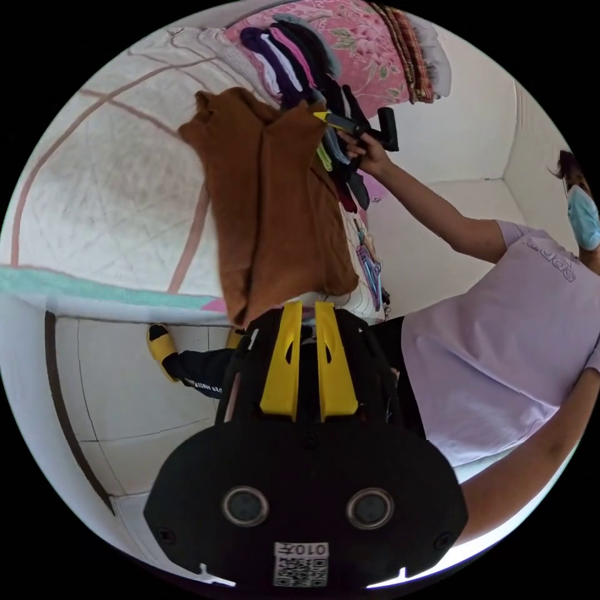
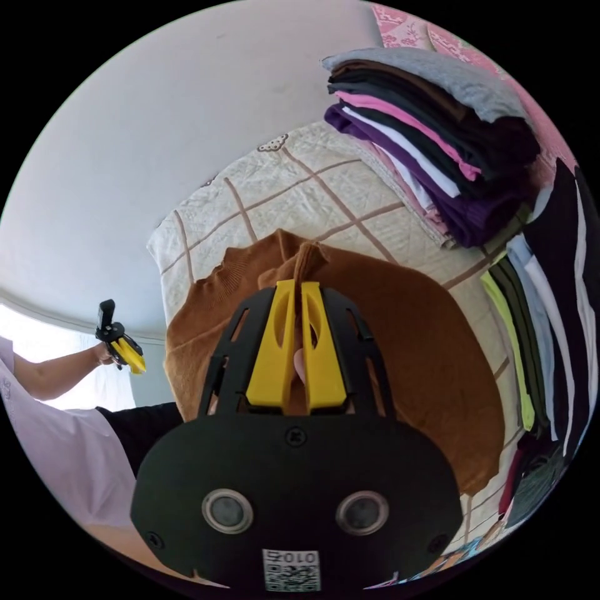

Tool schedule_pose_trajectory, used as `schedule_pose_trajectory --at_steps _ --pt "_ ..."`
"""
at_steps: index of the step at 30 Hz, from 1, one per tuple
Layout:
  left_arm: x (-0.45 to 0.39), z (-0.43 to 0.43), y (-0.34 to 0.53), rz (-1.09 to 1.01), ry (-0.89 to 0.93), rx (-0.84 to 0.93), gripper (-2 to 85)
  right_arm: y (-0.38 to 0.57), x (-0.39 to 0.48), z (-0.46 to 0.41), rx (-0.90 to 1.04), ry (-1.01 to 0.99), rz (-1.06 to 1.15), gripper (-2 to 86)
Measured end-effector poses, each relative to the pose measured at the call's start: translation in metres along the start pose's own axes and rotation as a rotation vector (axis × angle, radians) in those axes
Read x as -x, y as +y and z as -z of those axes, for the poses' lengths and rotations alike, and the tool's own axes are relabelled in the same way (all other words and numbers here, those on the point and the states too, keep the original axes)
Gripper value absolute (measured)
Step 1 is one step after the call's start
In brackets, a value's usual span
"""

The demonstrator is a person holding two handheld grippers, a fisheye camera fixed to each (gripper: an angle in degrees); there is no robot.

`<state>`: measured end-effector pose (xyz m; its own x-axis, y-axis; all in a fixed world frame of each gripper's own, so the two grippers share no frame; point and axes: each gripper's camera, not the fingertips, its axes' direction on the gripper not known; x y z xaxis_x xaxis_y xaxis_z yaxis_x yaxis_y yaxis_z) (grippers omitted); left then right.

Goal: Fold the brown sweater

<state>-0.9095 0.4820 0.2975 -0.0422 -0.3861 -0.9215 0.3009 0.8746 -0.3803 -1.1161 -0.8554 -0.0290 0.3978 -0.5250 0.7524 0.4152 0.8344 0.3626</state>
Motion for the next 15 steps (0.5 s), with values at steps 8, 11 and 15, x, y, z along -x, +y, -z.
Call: schedule_pose_trajectory --at_steps 8,11,15 --pt "-0.029 -0.025 -0.055 -0.149 0.089 0.007 2.0 0.027 0.037 0.015 -0.108 0.035 0.162 3.6" --pt "-0.029 -0.034 -0.062 -0.155 0.117 0.01 2.1 0.059 0.068 0.026 -0.181 -0.079 0.323 3.5" --pt "-0.029 -0.04 -0.066 -0.157 0.105 0.052 2.2 0.104 0.095 -0.006 -0.065 -0.129 0.427 3.6"
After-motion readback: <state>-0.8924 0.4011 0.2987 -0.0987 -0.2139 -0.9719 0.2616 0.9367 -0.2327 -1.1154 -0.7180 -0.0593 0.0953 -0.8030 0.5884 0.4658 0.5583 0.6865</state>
